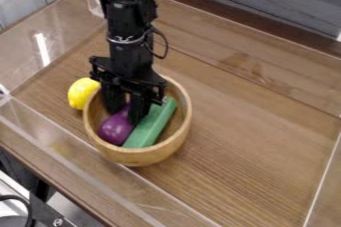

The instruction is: Remove the purple eggplant from inside the brown bowl and put it on the table

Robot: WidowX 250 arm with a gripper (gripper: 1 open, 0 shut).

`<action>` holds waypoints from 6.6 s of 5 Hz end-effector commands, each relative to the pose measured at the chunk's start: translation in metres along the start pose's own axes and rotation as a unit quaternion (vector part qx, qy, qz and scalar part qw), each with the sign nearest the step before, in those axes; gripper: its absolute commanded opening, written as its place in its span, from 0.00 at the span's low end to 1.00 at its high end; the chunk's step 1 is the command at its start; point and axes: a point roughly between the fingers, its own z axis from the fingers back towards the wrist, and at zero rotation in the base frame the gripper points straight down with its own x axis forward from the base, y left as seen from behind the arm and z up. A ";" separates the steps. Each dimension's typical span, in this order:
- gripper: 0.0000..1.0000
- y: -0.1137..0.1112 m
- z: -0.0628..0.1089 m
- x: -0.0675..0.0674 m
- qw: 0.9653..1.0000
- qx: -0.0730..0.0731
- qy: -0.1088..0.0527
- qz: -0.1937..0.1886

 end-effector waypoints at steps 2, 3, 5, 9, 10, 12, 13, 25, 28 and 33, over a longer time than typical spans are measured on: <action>0.00 0.001 0.009 0.005 1.000 -0.001 -0.017 0.004; 0.00 0.001 0.010 0.005 1.000 -0.003 -0.017 0.006; 0.00 0.002 0.010 0.004 1.000 -0.006 -0.017 0.011; 0.00 0.003 0.011 0.004 1.000 -0.012 -0.018 0.020; 0.00 0.003 0.011 0.004 0.999 -0.014 -0.018 0.023; 0.00 0.004 0.012 0.004 0.999 -0.017 -0.019 0.028; 0.00 0.004 0.012 0.004 0.999 -0.018 -0.019 0.030; 1.00 0.004 -0.023 0.008 0.998 -0.032 -0.035 0.049; 1.00 0.000 -0.046 0.008 0.998 -0.034 -0.033 0.049; 1.00 -0.014 -0.070 -0.015 0.998 -0.037 -0.009 0.047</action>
